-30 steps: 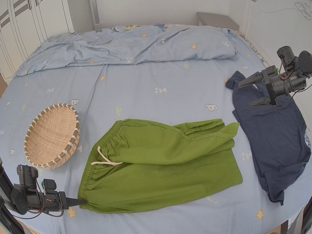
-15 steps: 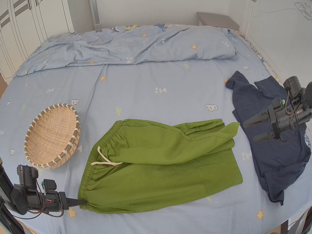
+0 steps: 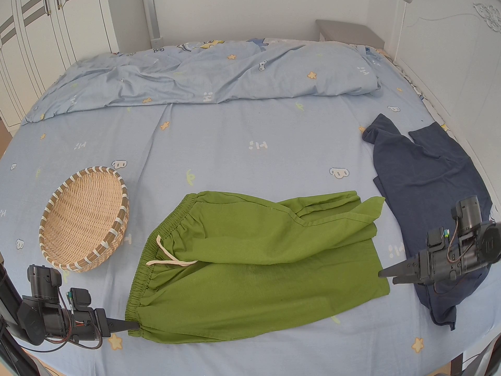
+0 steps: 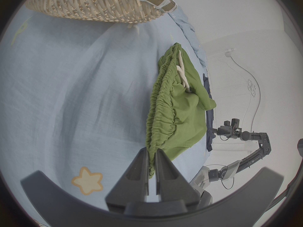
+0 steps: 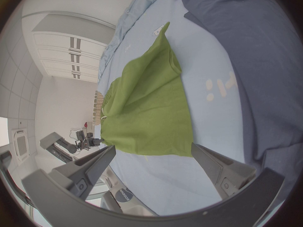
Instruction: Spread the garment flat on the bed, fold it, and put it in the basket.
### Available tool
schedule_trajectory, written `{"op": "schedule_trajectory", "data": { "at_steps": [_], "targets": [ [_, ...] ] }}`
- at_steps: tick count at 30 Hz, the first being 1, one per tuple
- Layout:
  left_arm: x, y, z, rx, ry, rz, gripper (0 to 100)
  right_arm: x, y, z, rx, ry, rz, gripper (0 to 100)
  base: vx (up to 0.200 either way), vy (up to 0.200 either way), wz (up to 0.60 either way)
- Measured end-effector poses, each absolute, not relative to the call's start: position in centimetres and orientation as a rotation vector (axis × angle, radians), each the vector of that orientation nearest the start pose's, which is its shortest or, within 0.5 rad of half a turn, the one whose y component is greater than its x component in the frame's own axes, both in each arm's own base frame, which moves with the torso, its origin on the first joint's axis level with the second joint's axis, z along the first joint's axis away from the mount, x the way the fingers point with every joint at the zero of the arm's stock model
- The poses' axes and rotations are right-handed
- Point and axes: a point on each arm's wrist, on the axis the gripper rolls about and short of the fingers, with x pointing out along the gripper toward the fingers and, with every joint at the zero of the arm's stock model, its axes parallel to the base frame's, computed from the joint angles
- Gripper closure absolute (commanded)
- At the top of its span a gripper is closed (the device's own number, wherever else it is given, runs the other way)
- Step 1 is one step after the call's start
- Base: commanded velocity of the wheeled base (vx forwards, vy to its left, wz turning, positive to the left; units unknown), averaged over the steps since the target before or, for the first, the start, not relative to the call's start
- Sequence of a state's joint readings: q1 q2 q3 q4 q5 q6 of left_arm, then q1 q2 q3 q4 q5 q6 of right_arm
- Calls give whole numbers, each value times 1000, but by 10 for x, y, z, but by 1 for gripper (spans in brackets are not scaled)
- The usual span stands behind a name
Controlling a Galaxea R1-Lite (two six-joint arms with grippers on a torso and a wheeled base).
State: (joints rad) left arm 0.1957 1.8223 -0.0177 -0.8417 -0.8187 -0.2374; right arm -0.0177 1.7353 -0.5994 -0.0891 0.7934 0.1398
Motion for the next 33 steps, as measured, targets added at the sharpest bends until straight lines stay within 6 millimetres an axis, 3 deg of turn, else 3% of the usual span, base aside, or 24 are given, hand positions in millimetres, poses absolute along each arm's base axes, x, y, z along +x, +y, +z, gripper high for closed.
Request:
{"op": "schedule_trajectory", "data": {
  "at_steps": [6, 14, 33],
  "targets": [
    [162, 15, 25, -690, 929, -476, 100, 221, 18, 61, 528, 1043, 662, 0, 0, 0, 0],
    [162, 15, 25, -689, 929, -477, 100, 214, 22, 48, 544, 1105, 665, 0, 0, 0, 0],
    [162, 14, 25, -687, 931, -483, 100, 244, 16, 39, 561, 1084, 653, 0, 0, 0, 0]
  ]
}}
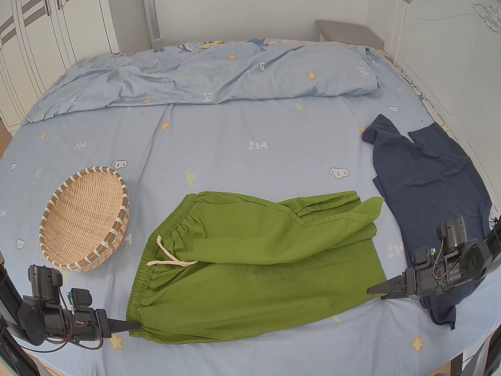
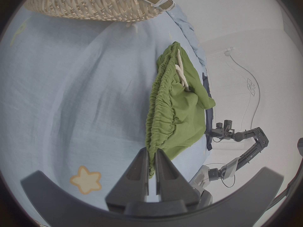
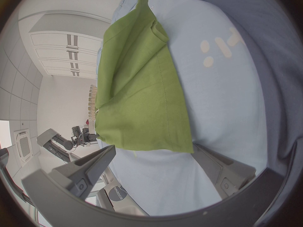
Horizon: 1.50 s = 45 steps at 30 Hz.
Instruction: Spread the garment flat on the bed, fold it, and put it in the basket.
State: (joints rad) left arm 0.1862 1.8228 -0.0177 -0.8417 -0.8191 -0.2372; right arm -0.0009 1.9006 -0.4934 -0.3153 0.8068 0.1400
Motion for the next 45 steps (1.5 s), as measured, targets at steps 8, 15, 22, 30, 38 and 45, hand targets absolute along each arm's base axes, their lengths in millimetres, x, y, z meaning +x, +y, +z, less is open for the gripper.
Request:
{"op": "schedule_trajectory", "data": {
  "at_steps": [8, 15, 22, 30, 38, 45],
  "targets": [
    [162, 14, 25, -686, 931, -483, 100, 255, 15, 35, 565, 1079, 652, 0, 0, 0, 0],
    [162, 14, 25, -687, 932, -483, 100, 257, 15, 33, 578, 1081, 672, 100, 0, 0, 0],
    [162, 14, 25, -687, 931, -481, 100, 259, 12, 30, 584, 1083, 653, 100, 0, 0, 0],
    [162, 15, 25, -690, 929, -477, 100, 262, 3, 27, 609, 1081, 627, 100, 0, 0, 0],
    [161, 16, 25, -701, 933, -465, 100, 247, 4, 26, 620, 1114, 617, 100, 0, 0, 0],
    [154, 14, 25, -746, 1018, -440, 100, 216, 12, 41, 598, 1116, 640, 100, 0, 0, 0]
  ]
}}
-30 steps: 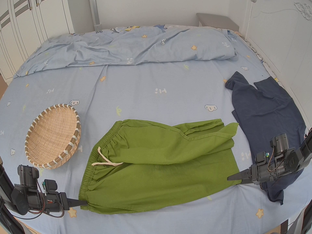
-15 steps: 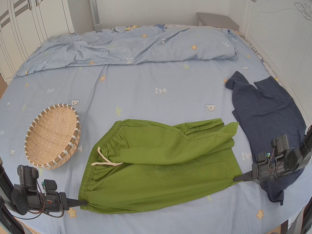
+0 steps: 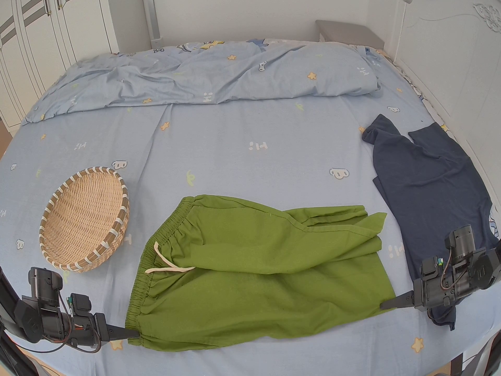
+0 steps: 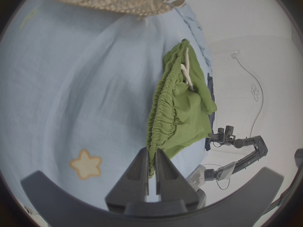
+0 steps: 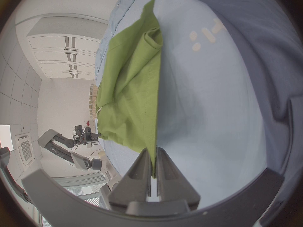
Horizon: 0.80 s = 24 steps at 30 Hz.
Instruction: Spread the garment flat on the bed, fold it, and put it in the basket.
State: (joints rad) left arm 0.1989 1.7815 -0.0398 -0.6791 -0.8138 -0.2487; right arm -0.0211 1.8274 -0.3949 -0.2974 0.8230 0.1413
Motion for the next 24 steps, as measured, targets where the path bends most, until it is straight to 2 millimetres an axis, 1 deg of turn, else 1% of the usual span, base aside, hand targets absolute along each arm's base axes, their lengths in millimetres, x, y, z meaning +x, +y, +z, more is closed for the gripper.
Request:
{"op": "schedule_trajectory", "data": {
  "at_steps": [4, 9, 11, 14, 18, 21, 24],
  "targets": [
    [150, 14, 27, -790, 1108, -414, 100, 200, 13, 44, 597, 1130, 641, 100, 0, 0, 0],
    [148, 16, 36, -805, 1193, -403, 100, 178, 14, 40, 605, 1169, 629, 100, 0, 0, 0],
    [148, 18, 40, -779, 1200, -416, 100, 169, 14, 37, 608, 1183, 625, 100, 0, 0, 0],
    [150, 24, 46, -697, 1160, -451, 100, 156, 14, 34, 612, 1201, 618, 100, 0, 0, 0],
    [150, 31, 47, -614, 1128, -465, 100, 142, 14, 31, 618, 1217, 610, 100, 0, 0, 0],
    [150, 34, 43, -585, 1159, -433, 100, 136, 14, 31, 622, 1223, 607, 100, 0, 0, 0],
    [147, 33, 40, -583, 1186, -424, 100, 134, 14, 30, 615, 1225, 596, 100, 0, 0, 0]
  ]
}}
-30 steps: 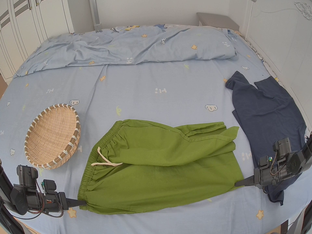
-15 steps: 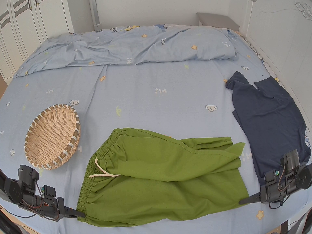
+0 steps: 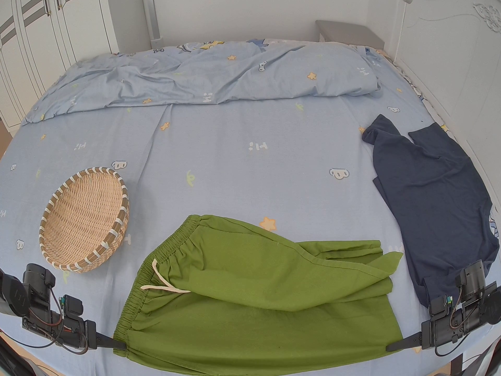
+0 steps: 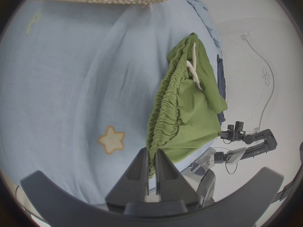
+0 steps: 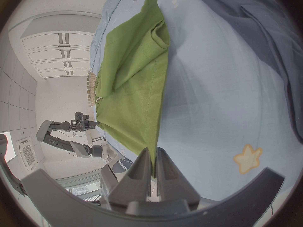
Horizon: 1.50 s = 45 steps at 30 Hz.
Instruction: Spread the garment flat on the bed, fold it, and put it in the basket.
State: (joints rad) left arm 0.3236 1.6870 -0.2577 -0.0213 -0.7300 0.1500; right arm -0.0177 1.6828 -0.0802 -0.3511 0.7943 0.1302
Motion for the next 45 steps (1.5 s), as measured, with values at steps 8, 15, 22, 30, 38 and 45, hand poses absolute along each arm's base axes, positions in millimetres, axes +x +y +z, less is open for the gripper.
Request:
{"op": "schedule_trajectory", "data": {
  "at_steps": [8, 15, 22, 30, 38, 45],
  "targets": [
    [141, 28, 36, -579, 1225, -436, 100, 137, 14, 28, 594, 1234, 575, 100, 0, 0, 0],
    [134, 22, 37, -586, 1286, -459, 100, 144, 13, 24, 595, 1239, 561, 100, 0, 0, 0],
    [134, 20, 37, -525, 1312, -445, 100, 144, 13, 21, 592, 1255, 548, 100, 0, 0, 0],
    [133, 20, 37, -504, 1321, -438, 0, 143, 13, 20, 578, 1266, 536, 0, 0, 0, 0],
    [134, 20, 37, -503, 1317, -440, 0, 143, 13, 20, 581, 1263, 541, 0, 0, 0, 0],
    [133, 20, 46, -511, 1298, -433, 0, 136, 13, 25, 572, 1221, 547, 0, 0, 0, 0]
  ]
}}
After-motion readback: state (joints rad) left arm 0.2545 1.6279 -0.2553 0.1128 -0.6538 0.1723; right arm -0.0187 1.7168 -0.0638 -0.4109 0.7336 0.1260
